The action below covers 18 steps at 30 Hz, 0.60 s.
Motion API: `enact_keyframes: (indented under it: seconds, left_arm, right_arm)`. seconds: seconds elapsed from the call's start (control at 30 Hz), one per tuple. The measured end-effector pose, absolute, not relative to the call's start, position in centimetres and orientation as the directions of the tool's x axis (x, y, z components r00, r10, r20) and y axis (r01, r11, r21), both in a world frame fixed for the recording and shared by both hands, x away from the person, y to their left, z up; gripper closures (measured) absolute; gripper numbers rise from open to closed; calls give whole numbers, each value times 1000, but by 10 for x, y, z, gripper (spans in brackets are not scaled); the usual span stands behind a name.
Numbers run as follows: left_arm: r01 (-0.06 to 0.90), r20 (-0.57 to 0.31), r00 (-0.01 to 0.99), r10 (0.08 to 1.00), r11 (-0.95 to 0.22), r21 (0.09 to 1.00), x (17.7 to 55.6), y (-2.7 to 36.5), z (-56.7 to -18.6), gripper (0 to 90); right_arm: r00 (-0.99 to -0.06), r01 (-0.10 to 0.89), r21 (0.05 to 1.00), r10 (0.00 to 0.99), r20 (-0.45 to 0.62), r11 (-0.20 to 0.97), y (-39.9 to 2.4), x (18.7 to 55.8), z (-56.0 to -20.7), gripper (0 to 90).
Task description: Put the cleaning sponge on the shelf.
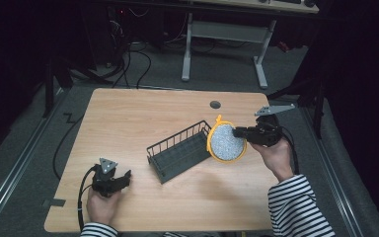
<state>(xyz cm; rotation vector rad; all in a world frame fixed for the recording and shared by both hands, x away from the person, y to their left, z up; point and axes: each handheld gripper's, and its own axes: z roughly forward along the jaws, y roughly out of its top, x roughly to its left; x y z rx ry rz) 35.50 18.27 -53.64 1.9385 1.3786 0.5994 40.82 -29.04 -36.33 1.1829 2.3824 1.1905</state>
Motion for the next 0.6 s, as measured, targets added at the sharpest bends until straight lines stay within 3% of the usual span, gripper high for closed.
enact_keyframes:
  seconds: [0.6]
  left_arm:
    - [633,-25,337,941,-207,746,355,184,-536,317]
  right_arm:
    - [-680,535,764,720,136,361,-233,449,-350,824]
